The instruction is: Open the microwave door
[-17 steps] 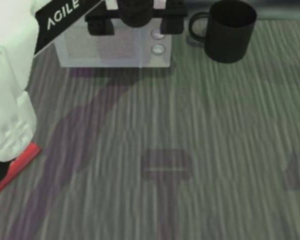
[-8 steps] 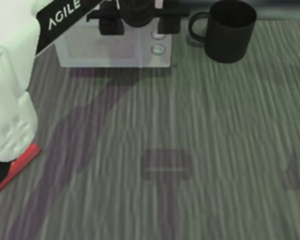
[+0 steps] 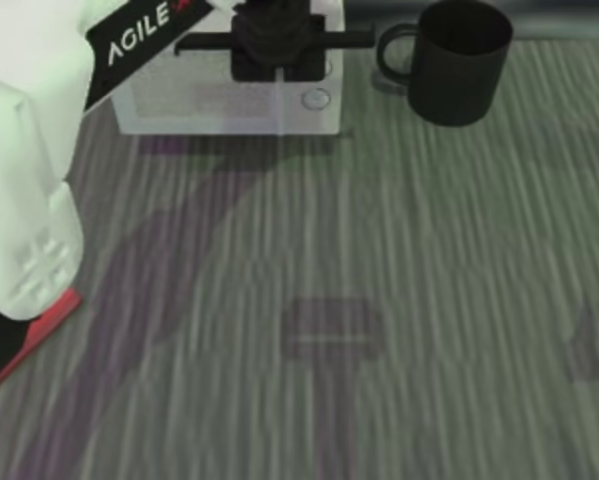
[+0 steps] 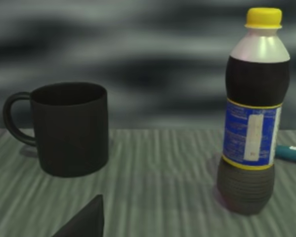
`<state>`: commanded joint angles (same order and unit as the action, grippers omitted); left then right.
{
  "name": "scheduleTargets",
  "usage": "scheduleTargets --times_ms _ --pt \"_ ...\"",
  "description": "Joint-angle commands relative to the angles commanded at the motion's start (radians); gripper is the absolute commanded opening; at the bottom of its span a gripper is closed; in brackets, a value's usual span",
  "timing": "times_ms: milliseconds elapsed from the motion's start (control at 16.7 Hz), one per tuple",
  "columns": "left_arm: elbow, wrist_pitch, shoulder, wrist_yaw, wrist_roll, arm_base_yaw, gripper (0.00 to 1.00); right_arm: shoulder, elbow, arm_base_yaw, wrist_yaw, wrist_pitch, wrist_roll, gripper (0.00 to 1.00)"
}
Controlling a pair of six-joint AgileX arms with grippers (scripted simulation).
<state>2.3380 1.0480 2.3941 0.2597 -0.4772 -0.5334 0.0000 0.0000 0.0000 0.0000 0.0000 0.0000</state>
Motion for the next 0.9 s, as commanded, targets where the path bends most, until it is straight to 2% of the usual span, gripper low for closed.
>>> scheduleTargets --times_ms 360,420,900 --pt "0.0 0.0 0.0 0.0 0.0 0.0 0.0 0.0 0.0 0.0 0.0 0.0 0.0 1.0" --pt "-0.039 0.004 -0.02 -0.006 -0.004 -0.021 0.0 0.0 0.0 0.0 0.0 0.0 0.0 1.0" --pt "-0.226 -0.086 -0.131 0.014 -0.025 -0.027 0.0 0.0 0.0 0.0 0.0 0.0 0.0 1.0"
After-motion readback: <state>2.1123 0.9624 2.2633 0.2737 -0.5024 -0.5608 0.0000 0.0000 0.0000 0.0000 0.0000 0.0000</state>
